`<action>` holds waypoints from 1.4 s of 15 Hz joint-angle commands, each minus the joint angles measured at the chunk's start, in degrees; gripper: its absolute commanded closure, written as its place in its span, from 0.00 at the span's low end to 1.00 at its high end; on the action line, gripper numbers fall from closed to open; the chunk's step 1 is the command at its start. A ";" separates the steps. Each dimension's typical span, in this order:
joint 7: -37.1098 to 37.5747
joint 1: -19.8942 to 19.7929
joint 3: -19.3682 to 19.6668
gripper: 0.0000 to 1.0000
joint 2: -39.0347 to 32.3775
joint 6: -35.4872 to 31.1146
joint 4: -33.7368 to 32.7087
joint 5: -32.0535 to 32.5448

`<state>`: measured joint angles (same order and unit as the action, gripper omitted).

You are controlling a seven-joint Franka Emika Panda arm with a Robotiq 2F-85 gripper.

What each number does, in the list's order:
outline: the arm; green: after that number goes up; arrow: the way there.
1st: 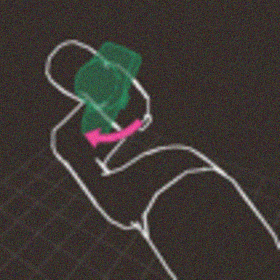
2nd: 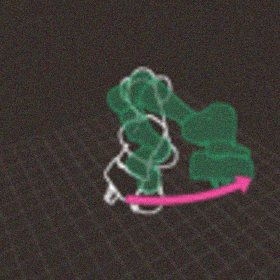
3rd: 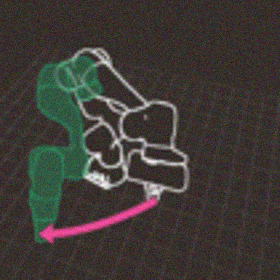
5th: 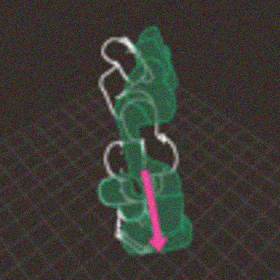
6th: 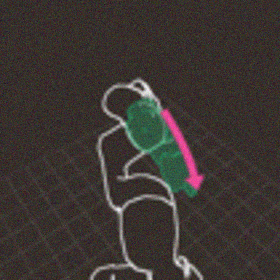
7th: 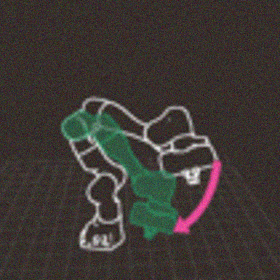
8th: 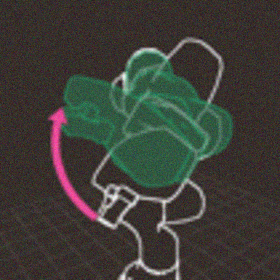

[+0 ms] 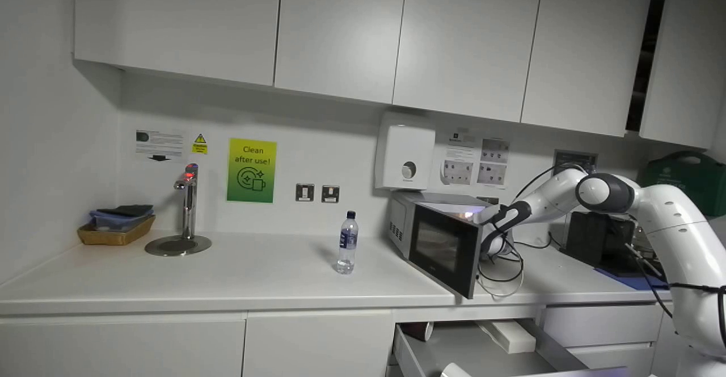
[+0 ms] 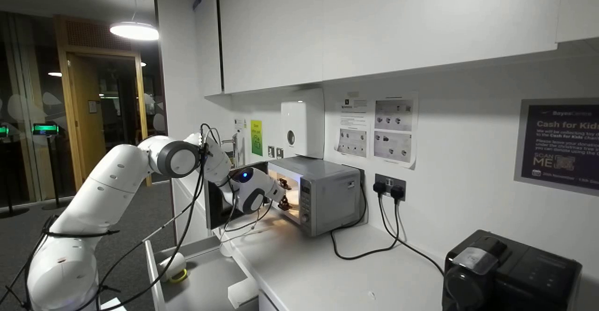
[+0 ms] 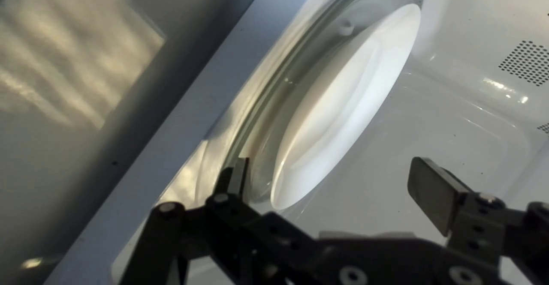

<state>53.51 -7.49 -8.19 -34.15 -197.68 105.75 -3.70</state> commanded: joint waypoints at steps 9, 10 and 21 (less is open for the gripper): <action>1.49 -1.23 -1.37 0.00 1.32 0.56 1.84 -0.40; 1.52 -1.30 -1.40 0.00 1.34 0.48 1.95 -0.36; 2.96 -2.39 -2.19 0.00 1.91 0.25 2.97 0.07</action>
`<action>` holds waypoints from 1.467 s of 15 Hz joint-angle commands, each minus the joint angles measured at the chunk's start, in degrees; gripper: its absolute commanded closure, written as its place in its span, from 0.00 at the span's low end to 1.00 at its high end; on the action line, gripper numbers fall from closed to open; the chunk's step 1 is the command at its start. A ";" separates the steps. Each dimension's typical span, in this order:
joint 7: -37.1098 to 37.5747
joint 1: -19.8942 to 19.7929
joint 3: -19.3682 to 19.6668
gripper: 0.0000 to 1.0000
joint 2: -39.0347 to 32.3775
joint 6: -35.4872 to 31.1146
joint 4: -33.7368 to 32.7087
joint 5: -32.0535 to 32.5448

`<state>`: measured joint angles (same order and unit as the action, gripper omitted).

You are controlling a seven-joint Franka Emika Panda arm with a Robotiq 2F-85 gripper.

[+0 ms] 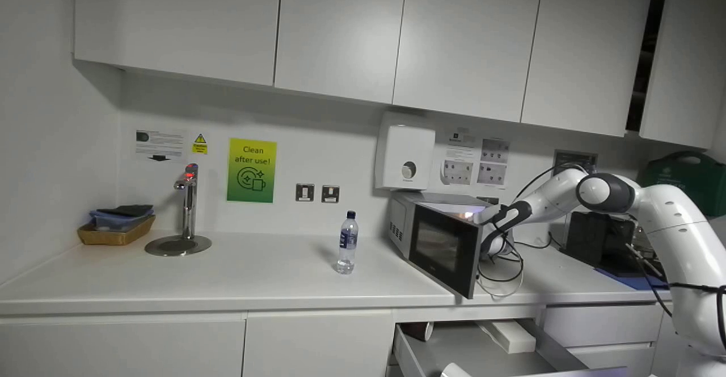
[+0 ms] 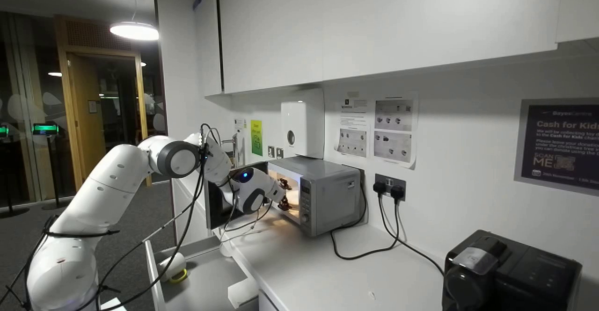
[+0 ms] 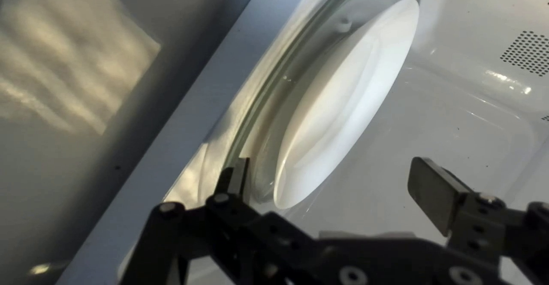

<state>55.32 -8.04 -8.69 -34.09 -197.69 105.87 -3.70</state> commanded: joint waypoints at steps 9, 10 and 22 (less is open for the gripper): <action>1.38 -4.56 -4.75 0.00 3.55 0.07 4.69 0.55; 1.37 -4.99 -5.25 0.00 3.72 0.02 4.97 0.54; 1.03 -10.73 -11.05 0.00 4.73 0.24 7.41 0.72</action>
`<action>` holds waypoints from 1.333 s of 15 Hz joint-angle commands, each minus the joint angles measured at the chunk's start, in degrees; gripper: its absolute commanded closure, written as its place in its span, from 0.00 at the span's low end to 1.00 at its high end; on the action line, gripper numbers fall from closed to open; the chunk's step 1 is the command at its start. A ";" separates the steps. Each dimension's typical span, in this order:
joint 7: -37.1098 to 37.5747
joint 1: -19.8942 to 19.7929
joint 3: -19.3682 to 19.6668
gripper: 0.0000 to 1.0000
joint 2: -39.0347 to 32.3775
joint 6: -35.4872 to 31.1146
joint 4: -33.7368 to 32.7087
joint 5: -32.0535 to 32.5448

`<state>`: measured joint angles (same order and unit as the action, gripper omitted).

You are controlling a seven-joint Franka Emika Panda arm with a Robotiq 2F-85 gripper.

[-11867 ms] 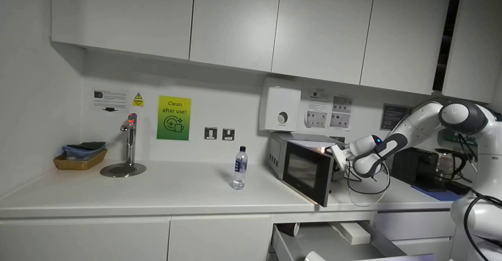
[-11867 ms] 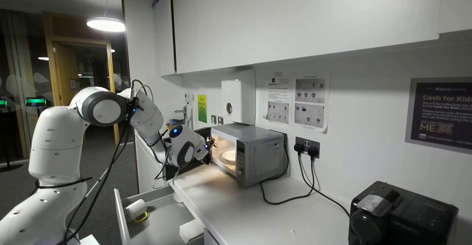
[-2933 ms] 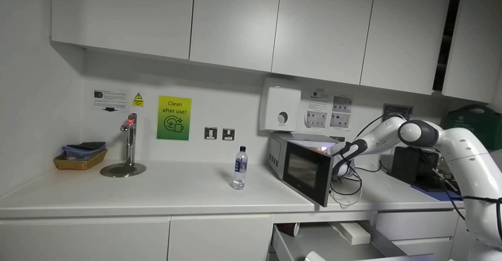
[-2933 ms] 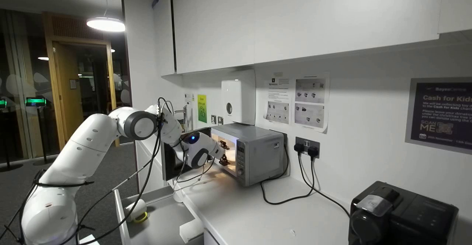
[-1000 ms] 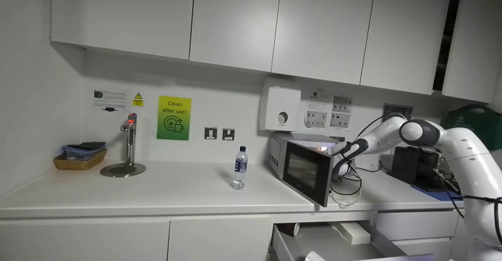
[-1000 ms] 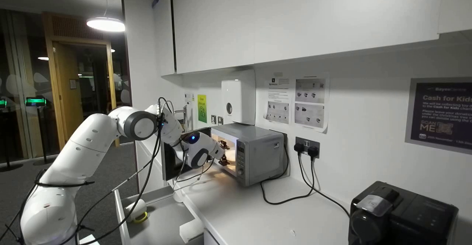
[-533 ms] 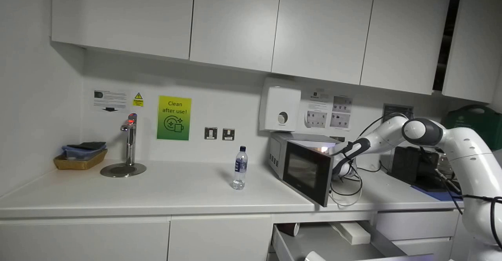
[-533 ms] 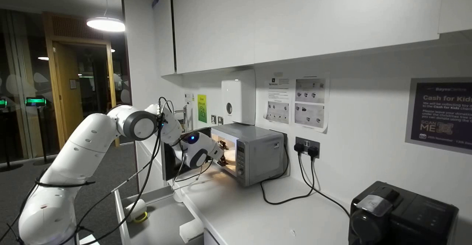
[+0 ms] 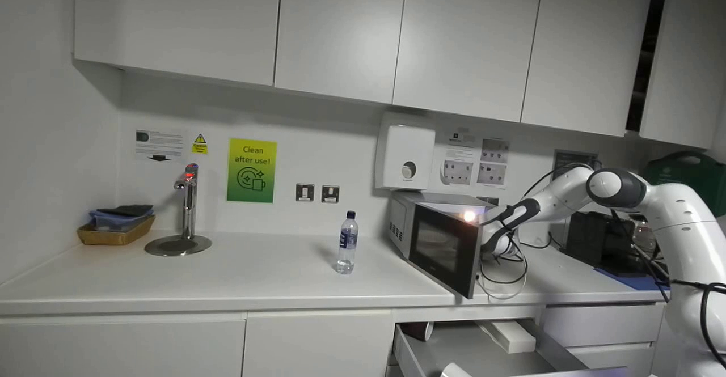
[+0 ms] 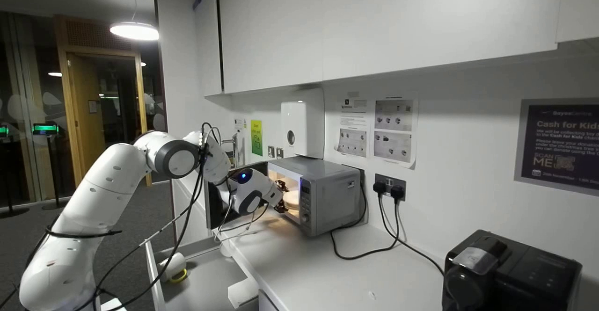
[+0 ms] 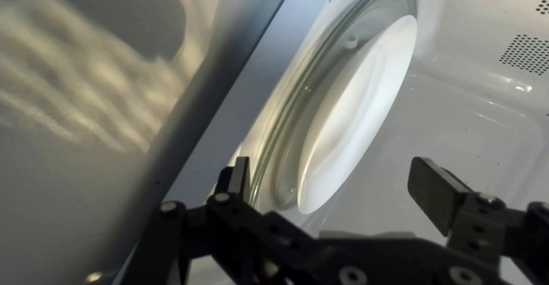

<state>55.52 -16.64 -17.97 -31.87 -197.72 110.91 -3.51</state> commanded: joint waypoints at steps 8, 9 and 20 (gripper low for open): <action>0.39 -1.24 -1.13 0.00 1.19 0.55 0.38 0.07; 0.38 -1.03 -0.97 0.00 1.03 0.58 0.10 -0.05; 0.00 0.26 -0.06 0.00 -0.80 0.72 -1.93 -0.30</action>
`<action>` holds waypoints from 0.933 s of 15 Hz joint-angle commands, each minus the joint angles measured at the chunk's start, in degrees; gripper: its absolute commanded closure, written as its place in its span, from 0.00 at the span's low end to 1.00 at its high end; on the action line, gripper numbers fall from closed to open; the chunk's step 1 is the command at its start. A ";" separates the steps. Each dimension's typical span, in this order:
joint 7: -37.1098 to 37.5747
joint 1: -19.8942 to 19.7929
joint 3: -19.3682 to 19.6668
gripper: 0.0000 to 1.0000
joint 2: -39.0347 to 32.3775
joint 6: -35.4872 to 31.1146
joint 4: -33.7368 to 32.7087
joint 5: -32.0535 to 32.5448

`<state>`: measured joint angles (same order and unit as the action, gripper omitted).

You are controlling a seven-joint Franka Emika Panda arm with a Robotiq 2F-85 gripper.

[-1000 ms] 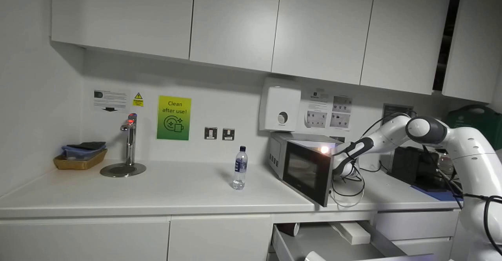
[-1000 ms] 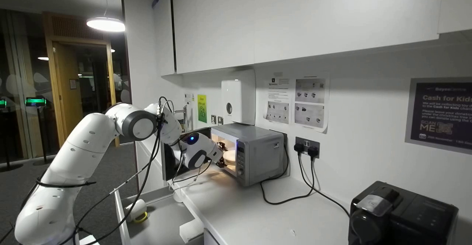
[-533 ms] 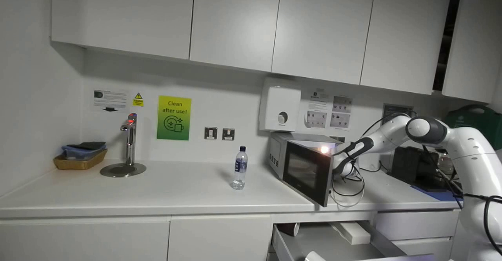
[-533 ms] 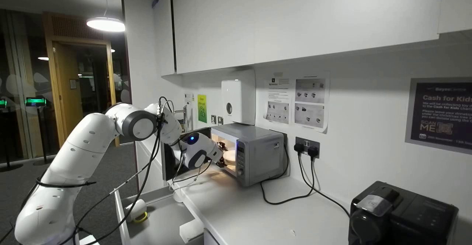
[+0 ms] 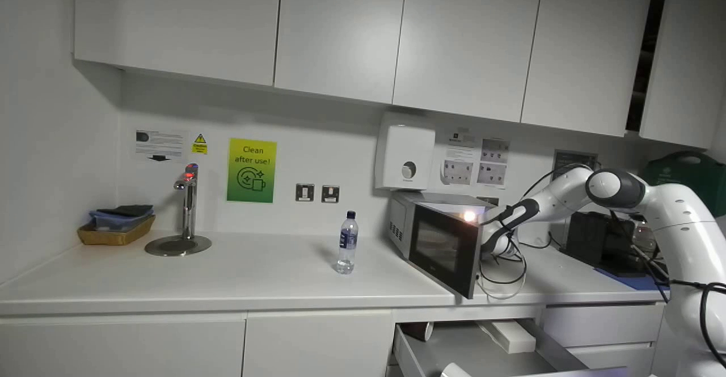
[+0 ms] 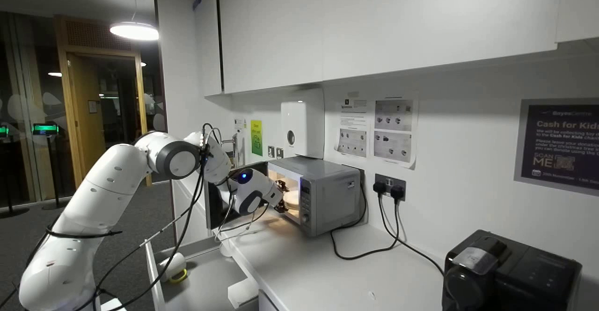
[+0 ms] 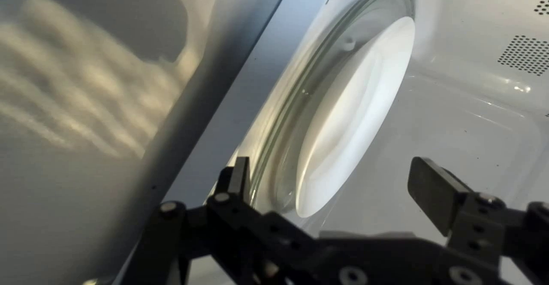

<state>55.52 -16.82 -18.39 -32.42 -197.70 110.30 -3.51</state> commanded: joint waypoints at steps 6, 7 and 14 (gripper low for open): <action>-0.09 1.16 1.05 0.00 -0.85 0.89 -2.67 -0.41; -0.13 1.22 1.19 0.00 -1.02 0.92 -2.98 -0.43; -0.10 1.32 1.52 0.00 -1.93 1.01 -4.23 -0.45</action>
<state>55.50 -16.24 -17.62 -33.64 -197.66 108.16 -3.51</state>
